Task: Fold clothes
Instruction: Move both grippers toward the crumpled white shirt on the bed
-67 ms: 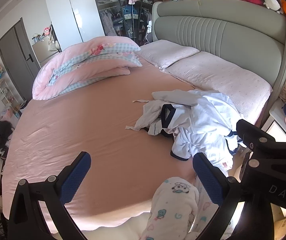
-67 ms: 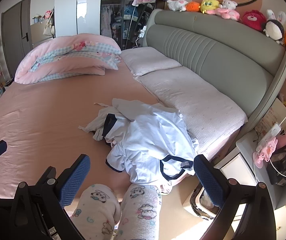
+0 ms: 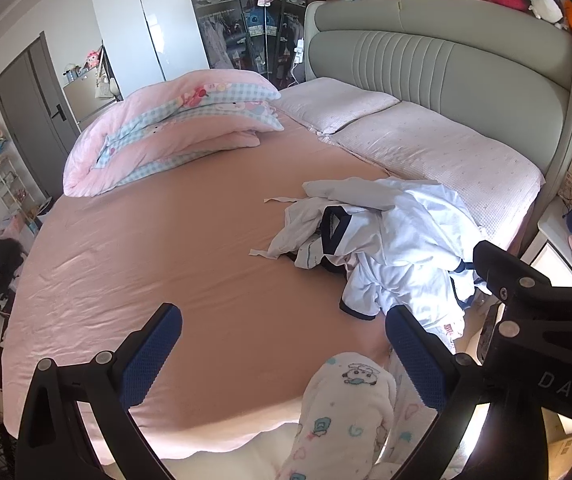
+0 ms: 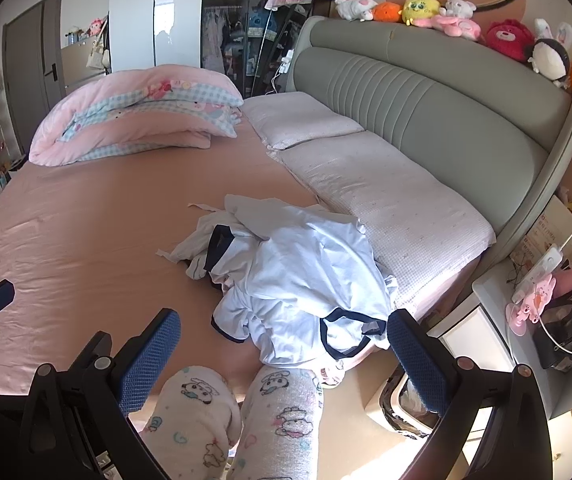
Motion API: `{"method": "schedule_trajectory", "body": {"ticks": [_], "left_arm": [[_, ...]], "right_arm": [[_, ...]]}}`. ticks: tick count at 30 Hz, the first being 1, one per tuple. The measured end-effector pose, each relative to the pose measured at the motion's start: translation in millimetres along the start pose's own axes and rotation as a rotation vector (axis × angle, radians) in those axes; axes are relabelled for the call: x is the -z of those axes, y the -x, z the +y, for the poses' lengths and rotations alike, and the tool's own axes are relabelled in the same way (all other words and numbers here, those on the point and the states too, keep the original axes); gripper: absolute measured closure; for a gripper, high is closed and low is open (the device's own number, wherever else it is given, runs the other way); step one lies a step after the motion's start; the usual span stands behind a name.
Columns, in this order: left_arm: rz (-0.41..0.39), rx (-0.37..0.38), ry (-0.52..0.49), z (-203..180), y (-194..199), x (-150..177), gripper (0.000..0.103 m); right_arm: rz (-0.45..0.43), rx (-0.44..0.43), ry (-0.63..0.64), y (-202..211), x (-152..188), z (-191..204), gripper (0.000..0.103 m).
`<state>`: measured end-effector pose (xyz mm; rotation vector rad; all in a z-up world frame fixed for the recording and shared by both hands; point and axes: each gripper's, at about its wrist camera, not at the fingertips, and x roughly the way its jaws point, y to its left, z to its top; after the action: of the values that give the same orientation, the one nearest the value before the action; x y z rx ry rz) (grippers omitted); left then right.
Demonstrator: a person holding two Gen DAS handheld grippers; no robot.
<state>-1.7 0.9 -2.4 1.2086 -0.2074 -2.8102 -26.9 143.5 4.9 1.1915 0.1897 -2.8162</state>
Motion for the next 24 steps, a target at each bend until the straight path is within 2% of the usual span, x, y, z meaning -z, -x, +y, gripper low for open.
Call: {"method": "schedule_trajectory", "body": {"ticks": [7,24], "left_arm": [[0.018,0.038,0.023,1.9,-6.3,3.1,0.0],[0.054,0.048,-0.028,-11.0,-29.0,-12.0,0.0]], "right_arm": [[0.025,0.006,-0.02,-8.0,0.1,-5.5,0.0],[0.084,-0.023,-0.062,-37.0,-5.9,-13.4,0.0]]}}
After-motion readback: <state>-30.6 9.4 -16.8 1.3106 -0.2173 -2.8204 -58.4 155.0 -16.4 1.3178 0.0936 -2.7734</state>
